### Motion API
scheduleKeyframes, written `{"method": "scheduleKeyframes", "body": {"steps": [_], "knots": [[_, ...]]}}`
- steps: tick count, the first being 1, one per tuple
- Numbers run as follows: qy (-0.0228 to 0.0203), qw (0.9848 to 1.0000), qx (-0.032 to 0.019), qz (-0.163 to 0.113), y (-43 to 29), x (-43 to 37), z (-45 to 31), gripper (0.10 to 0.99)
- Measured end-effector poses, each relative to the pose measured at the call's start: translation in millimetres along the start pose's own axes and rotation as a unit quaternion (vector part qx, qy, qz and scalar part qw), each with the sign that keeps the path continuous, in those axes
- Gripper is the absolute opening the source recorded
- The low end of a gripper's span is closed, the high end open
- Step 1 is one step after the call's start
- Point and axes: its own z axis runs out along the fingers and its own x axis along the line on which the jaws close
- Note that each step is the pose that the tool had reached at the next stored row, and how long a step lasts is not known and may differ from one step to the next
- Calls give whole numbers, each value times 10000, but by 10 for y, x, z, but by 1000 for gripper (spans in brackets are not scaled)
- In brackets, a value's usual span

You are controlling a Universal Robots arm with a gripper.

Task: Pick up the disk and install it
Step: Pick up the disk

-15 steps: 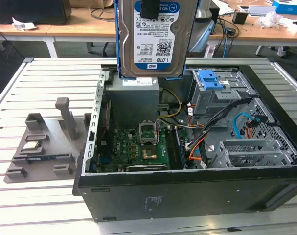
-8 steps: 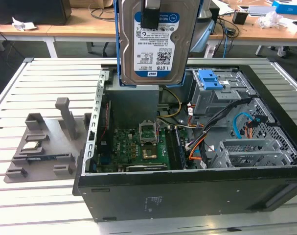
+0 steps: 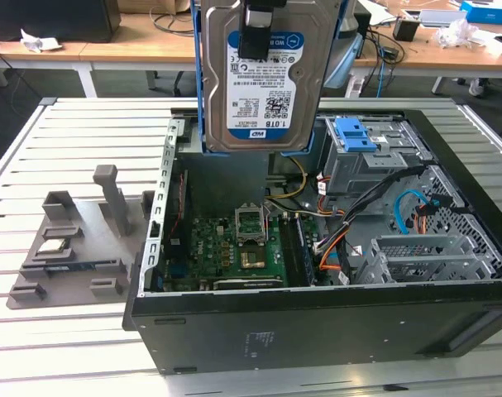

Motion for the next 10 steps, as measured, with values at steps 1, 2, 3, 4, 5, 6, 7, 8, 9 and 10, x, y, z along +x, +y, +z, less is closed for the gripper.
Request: {"method": "scheduleKeyframes", "body": {"steps": [1,2,3,4,5,6,7,8,9,10], "knots": [[0,10000,0,0,0,5,4,365],[1,10000,0,0,-1,15,10,365],[1,10000,0,0,-1,23,16,365],[1,10000,0,0,-2,37,25,365],[1,10000,0,0,-2,50,32,365],[0,10000,0,0,-3,59,39,365],[1,10000,0,0,-3,66,44,365],[1,10000,0,0,-3,75,51,365],[1,10000,0,0,-4,85,58,365],[1,10000,0,0,-4,96,66,365]]}}
